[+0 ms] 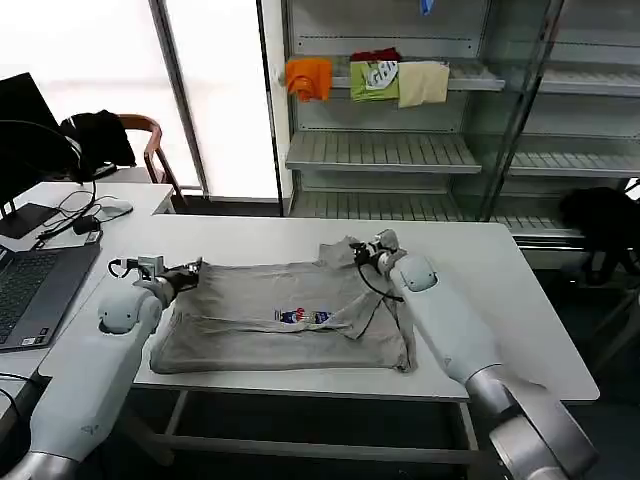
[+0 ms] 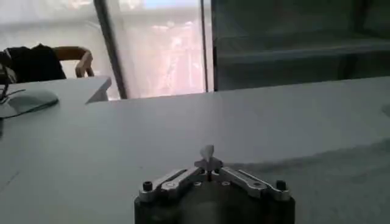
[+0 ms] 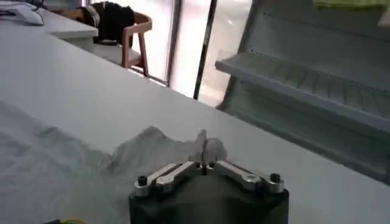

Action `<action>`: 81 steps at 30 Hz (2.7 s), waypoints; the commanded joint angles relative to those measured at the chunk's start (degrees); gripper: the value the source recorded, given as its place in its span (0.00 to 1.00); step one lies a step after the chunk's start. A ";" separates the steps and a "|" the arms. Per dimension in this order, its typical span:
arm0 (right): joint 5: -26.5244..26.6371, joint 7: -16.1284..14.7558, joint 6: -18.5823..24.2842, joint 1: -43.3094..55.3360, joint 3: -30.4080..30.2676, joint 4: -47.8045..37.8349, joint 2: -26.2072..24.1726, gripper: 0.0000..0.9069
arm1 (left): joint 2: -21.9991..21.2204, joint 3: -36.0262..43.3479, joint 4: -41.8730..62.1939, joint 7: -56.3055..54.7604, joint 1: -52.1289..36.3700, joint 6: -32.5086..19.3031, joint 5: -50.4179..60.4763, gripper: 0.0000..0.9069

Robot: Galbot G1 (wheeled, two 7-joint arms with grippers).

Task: Fold and organize the clothes.

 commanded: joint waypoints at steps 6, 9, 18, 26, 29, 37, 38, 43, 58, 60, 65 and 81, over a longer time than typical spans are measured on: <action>11.42 5.30 -4.07 -5.06 -0.78 23.92 -9.59 0.00 | 3.12 -4.18 -14.70 -1.87 8.47 0.06 -3.17 0.01; 13.25 6.83 -5.65 -7.31 -1.07 28.69 -12.02 0.00 | 3.87 -5.88 -19.01 -2.77 11.72 1.09 -2.83 0.00; 14.64 12.64 -6.85 -19.25 0.29 41.72 -19.27 0.00 | 4.03 -10.31 -28.86 -8.74 22.83 1.17 -1.93 0.01; 14.49 16.17 -2.85 -22.27 1.39 45.03 -21.20 0.00 | 2.79 -9.72 -29.81 -8.87 24.44 -0.08 -1.64 0.00; 13.10 15.61 1.45 -19.03 1.42 38.07 -17.84 0.26 | 2.24 -8.80 -28.83 -8.71 22.98 -0.35 -1.55 0.01; 8.33 15.57 6.35 -6.79 1.49 7.95 -5.47 0.49 | 1.82 -7.53 -27.93 -8.37 21.42 -1.15 -1.76 0.00; 7.97 15.13 6.68 -4.61 1.82 1.38 -3.02 0.50 | 1.91 -7.51 -27.86 -8.35 21.11 -1.18 -1.84 0.00; 5.05 11.61 7.37 1.37 1.36 -14.03 1.91 0.83 | 2.26 -7.24 -27.48 -8.31 19.92 -1.22 -2.68 0.00; 2.53 5.41 1.69 1.81 1.90 -16.91 6.81 0.32 | 1.91 -6.49 -28.38 -8.15 18.30 -1.22 -3.77 0.00; 1.95 4.83 1.54 1.76 1.86 -16.97 6.98 0.00 | 1.89 -6.54 -28.47 -8.13 18.34 -1.22 -3.82 0.00; 1.08 3.86 1.57 0.85 1.64 -15.06 6.56 0.00 | 1.81 -6.65 -28.67 -8.14 18.54 -1.22 -4.03 0.00; 1.55 3.52 2.77 -0.94 1.27 -9.08 3.54 0.00 | 1.61 -6.72 -28.55 -8.04 18.51 -1.67 -4.46 0.00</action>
